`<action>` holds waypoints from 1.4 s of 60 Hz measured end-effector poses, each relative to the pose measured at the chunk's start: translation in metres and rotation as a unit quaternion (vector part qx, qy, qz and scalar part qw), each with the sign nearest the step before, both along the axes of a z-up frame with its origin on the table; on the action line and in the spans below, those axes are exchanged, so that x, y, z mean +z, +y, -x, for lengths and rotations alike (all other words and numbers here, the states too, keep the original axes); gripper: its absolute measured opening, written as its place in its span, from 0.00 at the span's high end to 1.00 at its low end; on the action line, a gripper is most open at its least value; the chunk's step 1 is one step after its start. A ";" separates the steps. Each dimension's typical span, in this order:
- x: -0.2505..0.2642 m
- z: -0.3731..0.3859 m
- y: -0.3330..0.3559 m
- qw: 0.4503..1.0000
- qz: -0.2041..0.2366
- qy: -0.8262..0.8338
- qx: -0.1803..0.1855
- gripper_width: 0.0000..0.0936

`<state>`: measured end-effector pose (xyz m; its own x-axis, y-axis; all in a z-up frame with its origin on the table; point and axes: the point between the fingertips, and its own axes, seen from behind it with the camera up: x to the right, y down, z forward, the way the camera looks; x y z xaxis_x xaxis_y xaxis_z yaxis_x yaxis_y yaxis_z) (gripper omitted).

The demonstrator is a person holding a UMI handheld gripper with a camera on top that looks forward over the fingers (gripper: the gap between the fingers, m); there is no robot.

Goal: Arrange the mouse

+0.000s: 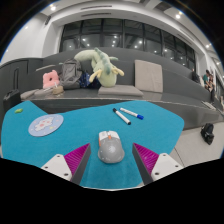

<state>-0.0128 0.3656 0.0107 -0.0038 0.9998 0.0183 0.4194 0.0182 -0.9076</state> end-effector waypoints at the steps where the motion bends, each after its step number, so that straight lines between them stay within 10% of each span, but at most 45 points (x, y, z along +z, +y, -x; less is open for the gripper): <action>1: -0.002 0.004 0.001 1.000 -0.001 -0.001 -0.002 0.08; 33: -0.042 0.073 -0.004 0.998 0.005 -0.067 -0.009 0.12; 39: -0.046 0.074 -0.008 0.997 0.008 -0.079 0.001 0.26; 42: -0.046 0.073 -0.007 0.997 0.002 -0.083 -0.002 0.48; 54: -0.033 0.072 -0.013 0.997 0.018 -0.074 -0.025 0.61; 73: 0.127 0.094 -0.166 0.997 0.048 0.026 0.049 0.61; 84: 0.106 0.116 -0.261 0.997 0.053 -0.008 0.057 0.60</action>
<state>-0.1286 0.1043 0.1167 -0.1168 0.9891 -0.0893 0.4337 -0.0301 -0.9005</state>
